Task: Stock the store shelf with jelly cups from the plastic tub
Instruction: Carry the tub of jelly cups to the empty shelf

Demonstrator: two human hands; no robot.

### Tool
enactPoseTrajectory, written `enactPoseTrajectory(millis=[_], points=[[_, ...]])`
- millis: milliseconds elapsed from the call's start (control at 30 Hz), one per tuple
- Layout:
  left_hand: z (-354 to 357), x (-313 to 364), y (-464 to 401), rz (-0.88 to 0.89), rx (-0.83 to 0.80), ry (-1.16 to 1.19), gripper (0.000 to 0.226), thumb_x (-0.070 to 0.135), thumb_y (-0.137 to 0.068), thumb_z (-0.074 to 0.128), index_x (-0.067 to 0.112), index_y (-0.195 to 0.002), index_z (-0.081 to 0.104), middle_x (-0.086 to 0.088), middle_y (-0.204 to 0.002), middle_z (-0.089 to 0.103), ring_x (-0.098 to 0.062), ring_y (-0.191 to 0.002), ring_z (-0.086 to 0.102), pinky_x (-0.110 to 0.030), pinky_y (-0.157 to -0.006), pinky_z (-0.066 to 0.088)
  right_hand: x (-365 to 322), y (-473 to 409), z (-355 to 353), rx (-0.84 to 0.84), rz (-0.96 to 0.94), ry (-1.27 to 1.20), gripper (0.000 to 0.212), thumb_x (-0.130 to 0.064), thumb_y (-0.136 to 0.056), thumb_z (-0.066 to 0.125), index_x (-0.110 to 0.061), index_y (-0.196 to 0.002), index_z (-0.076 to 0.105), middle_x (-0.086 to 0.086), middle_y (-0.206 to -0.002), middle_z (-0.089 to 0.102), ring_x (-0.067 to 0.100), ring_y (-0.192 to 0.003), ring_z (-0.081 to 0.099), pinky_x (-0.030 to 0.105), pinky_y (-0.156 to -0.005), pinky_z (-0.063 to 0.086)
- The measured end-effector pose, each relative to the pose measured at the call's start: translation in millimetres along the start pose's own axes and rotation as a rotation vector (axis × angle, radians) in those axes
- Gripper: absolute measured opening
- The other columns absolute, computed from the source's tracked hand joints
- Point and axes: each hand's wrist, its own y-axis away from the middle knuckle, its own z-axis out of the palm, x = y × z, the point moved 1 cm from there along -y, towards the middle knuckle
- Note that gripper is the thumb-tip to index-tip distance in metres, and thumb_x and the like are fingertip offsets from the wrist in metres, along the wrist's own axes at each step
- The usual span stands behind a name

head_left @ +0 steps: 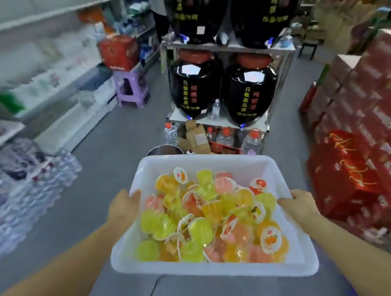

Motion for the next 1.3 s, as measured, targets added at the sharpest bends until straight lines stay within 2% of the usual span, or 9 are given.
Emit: enactPoseTrajectory(millis=[100, 267, 367, 500, 633, 767, 867, 1033, 1300], points=[[-30.8, -29.9, -40.3, -0.074, 0.066, 0.032, 0.044, 0.042, -0.095, 0.043, 0.001, -0.103, 0.057, -0.017, -0.102, 0.062, -0.037, -0.095, 0.059, -0.045, -0.083, 0.049, -62.8, -15.0, 50.4, -0.082, -0.061, 0.019, 0.005, -0.011, -0.081, 0.065, -0.008, -0.080, 0.062, 0.007, -0.072, 0.061, 0.024, -0.064, 0.059, 0.025, -0.053, 0.042], [-69.9, -67.0, -93.5, -0.214, 0.162, 0.069, 0.044, 0.042, -0.095, 0.047, 0.000, -0.100, 0.057, -0.020, -0.103, 0.062, -0.038, -0.096, 0.059, -0.044, -0.081, 0.047, -149.5, -52.1, 122.0, -0.184, -0.141, 0.099, 0.007, -0.011, -0.082, 0.063, -0.007, -0.079, 0.058, 0.011, -0.076, 0.062, 0.020, -0.061, 0.056, 0.025, -0.052, 0.041], [-83.0, -85.8, -122.0, -0.297, 0.180, 0.115, 0.042, 0.041, -0.095, 0.046, 0.000, -0.101, 0.057, -0.018, -0.102, 0.061, -0.037, -0.094, 0.058, -0.041, -0.077, 0.045, -199.6, -75.5, 162.6, -0.248, -0.257, 0.122, 0.014, -0.005, -0.083, 0.062, -0.016, -0.085, 0.054, 0.000, -0.068, 0.055, 0.011, -0.056, 0.050, 0.021, -0.046, 0.033], [-97.1, -97.5, -167.9, -0.362, 0.223, 0.173, 0.037, 0.037, -0.096, 0.047, 0.001, -0.097, 0.056, -0.017, -0.101, 0.061, -0.036, -0.091, 0.057, -0.040, -0.076, 0.044, -257.8, -117.7, 218.3, -0.319, -0.317, 0.178, 0.021, -0.011, -0.081, 0.067, -0.016, -0.066, 0.052, 0.011, -0.078, 0.059, 0.021, -0.062, 0.052, 0.026, -0.053, 0.040], [-112.3, -102.3, -213.1, -0.440, 0.284, 0.190, 0.034, 0.037, -0.097, 0.046, 0.004, -0.095, 0.054, -0.014, -0.098, 0.059, -0.034, -0.090, 0.056, -0.038, -0.075, 0.043, -319.3, -165.0, 272.4, -0.410, -0.341, 0.201, 0.009, -0.013, -0.081, 0.067, -0.005, -0.078, 0.063, 0.015, -0.084, 0.064, 0.029, -0.072, 0.061, 0.031, -0.062, 0.048], [-128.3, -107.3, -261.9, -0.534, 0.337, 0.255, 0.037, 0.037, -0.097, 0.046, 0.002, -0.102, 0.056, -0.015, -0.104, 0.058, -0.036, -0.096, 0.057, -0.039, -0.079, 0.043, -398.6, -195.5, 324.6, -0.467, -0.436, 0.271, 0.011, -0.012, -0.085, 0.064, -0.002, -0.086, 0.062, 0.016, -0.084, 0.060, 0.030, -0.075, 0.058, 0.028, -0.061, 0.044], [-144.6, -114.2, -292.4, -0.594, 0.377, 0.267, 0.046, 0.041, -0.096, 0.046, -0.001, -0.111, 0.057, -0.021, -0.114, 0.060, -0.039, -0.102, 0.057, -0.044, -0.087, 0.047, -439.1, -205.1, 360.1, -0.483, -0.450, 0.297, 0.022, -0.012, -0.084, 0.064, -0.009, -0.065, 0.053, 0.010, -0.072, 0.055, 0.026, -0.069, 0.053, 0.027, -0.054, 0.036], [-184.5, -128.2, -355.2, -0.604, 0.423, 0.277, 0.044, 0.040, -0.096, 0.047, 0.001, -0.115, 0.056, -0.019, -0.116, 0.059, -0.039, -0.105, 0.056, -0.042, -0.087, 0.044, -499.4, -220.0, 420.8, -0.493, -0.447, 0.297, 0.014, -0.014, -0.080, 0.064, -0.008, -0.069, 0.058, 0.015, -0.078, 0.060, 0.030, -0.072, 0.060, 0.030, -0.059, 0.046], [-251.4, -181.6, -509.8, -0.558, 0.331, 0.270, 0.044, 0.038, -0.096, 0.046, 0.000, -0.114, 0.058, -0.019, -0.109, 0.063, -0.034, -0.092, 0.059, -0.039, -0.080, 0.048, -595.9, -242.3, 550.7, -0.463, -0.404, 0.320, 0.028, -0.014, -0.080, 0.064, -0.009, -0.059, 0.046, 0.013, -0.066, 0.051, 0.026, -0.060, 0.050, 0.027, -0.052, 0.037]])
